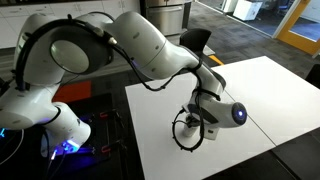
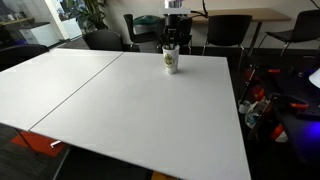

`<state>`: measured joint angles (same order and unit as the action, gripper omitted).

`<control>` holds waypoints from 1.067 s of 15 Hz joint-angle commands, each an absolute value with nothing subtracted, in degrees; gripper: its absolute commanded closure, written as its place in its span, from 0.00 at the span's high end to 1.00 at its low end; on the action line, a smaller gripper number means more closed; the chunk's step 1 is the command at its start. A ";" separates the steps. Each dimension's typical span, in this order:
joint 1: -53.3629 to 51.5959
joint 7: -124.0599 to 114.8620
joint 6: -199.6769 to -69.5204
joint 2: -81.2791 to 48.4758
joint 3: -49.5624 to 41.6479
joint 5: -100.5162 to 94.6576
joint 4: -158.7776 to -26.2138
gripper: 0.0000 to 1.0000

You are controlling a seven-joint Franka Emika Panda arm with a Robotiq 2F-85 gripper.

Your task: Take the pen out of the cup and put it on the table

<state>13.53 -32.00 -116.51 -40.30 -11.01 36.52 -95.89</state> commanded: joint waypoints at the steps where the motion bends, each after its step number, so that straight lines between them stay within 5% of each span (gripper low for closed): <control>1: 13.30 -33.20 -117.45 -37.18 -11.06 36.58 -98.11 0.05; 16: 9.92 -33.43 -124.42 -24.15 -11.28 35.43 -108.75 0.05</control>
<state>11.49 -32.00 -121.11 -29.73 -11.05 36.38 -103.13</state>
